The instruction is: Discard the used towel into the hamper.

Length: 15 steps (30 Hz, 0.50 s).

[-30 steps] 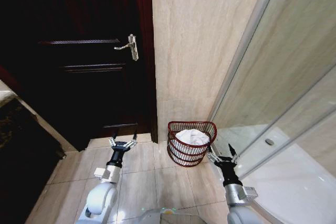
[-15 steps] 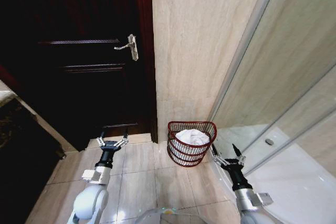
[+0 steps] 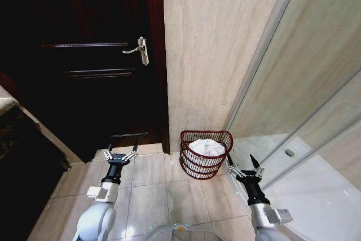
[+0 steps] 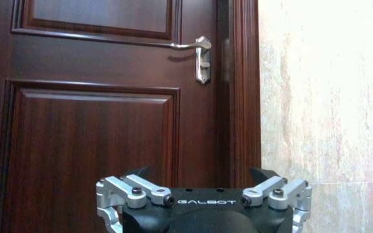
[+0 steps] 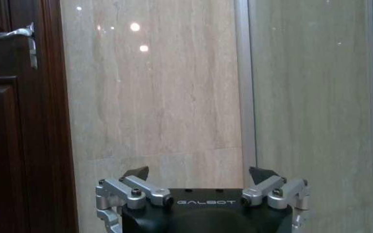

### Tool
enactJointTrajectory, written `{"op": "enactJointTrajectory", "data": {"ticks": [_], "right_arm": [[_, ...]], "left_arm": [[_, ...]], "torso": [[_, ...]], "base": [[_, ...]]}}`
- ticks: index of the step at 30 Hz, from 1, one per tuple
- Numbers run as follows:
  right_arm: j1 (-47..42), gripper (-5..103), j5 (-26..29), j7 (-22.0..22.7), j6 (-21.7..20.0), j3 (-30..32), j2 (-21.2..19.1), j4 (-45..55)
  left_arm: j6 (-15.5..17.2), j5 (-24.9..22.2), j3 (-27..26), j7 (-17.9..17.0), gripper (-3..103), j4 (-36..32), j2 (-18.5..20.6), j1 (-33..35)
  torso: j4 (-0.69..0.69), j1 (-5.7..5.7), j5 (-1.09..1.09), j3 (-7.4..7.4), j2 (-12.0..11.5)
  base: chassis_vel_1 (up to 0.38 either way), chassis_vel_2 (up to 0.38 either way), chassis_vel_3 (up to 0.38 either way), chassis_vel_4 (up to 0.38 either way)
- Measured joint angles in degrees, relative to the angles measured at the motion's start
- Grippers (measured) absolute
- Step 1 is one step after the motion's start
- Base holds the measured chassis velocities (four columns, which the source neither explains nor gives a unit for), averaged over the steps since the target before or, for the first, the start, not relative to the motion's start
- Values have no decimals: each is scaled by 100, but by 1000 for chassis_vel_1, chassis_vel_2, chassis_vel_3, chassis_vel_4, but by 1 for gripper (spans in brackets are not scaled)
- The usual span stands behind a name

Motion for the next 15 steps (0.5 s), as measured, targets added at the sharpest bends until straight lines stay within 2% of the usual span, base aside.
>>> {"op": "enactJointTrajectory", "data": {"ticks": [15], "right_arm": [[25, 100, -171, 259, 1, -199, -29, -88]], "left_arm": [[-81, -8, 2, 52, 100, 45, 29, -24]], "torso": [[0, 0, 0, 0, 0]], "base": [[0, 0, 0, 0]]}}
